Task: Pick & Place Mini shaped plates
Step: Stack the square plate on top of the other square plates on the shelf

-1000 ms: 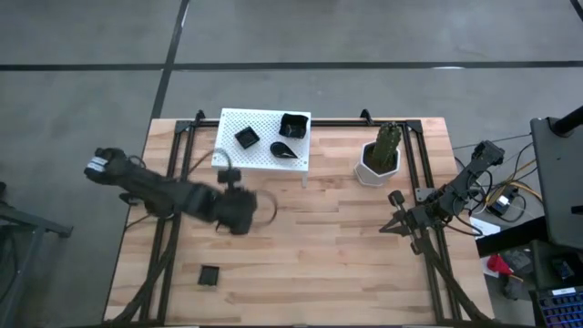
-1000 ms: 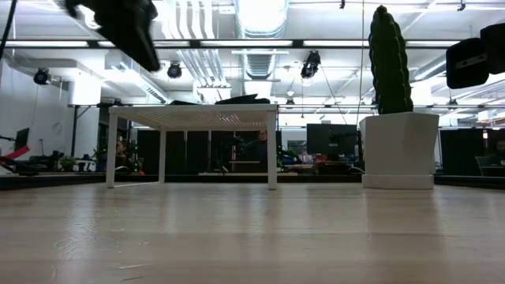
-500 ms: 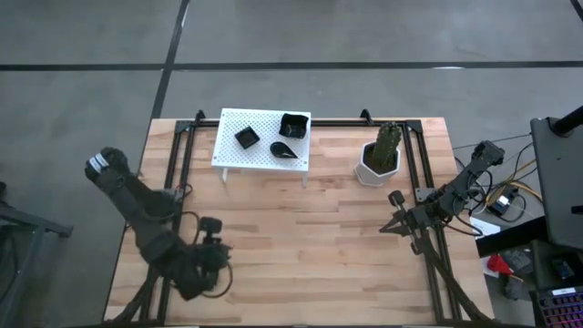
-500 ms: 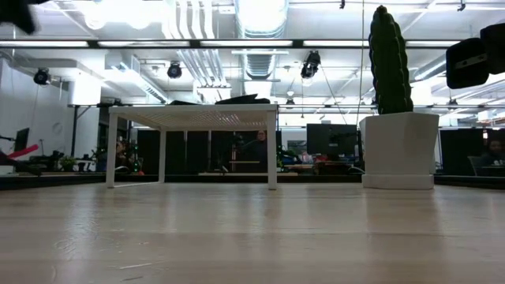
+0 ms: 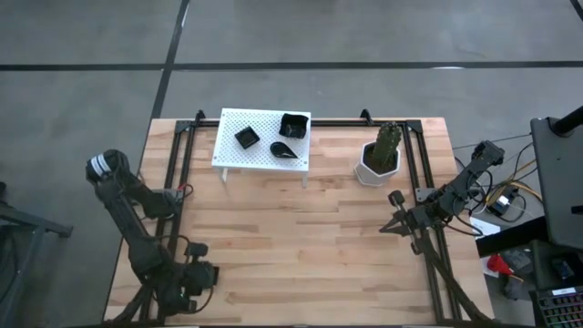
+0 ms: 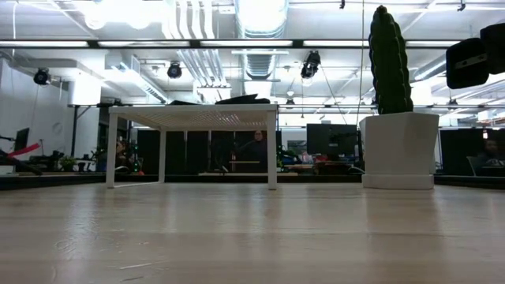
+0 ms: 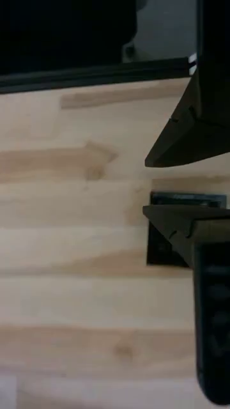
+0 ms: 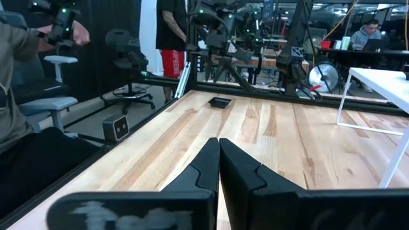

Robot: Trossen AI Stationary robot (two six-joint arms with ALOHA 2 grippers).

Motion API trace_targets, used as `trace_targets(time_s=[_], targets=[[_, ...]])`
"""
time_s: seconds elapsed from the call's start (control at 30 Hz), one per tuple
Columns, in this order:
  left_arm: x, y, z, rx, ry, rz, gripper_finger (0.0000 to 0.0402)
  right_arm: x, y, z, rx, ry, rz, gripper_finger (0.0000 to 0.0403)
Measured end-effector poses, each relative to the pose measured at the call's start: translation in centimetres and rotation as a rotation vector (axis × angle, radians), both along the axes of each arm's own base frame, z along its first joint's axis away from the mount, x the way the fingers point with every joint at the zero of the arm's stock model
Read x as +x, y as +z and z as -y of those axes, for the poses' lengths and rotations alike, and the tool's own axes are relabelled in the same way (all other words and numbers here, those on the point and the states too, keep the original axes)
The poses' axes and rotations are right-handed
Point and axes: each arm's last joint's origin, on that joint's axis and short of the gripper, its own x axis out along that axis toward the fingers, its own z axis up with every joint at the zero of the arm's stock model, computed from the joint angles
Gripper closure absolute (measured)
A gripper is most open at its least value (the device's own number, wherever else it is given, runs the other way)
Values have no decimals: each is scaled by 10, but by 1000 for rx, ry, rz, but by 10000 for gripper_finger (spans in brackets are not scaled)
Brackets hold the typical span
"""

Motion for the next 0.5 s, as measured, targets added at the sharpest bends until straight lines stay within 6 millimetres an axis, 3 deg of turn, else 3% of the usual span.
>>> trace_targets(time_s=[0.5], targets=[[-2,-40,26,96,-89,-149,303,0,0,0,-1,0,0,394]])
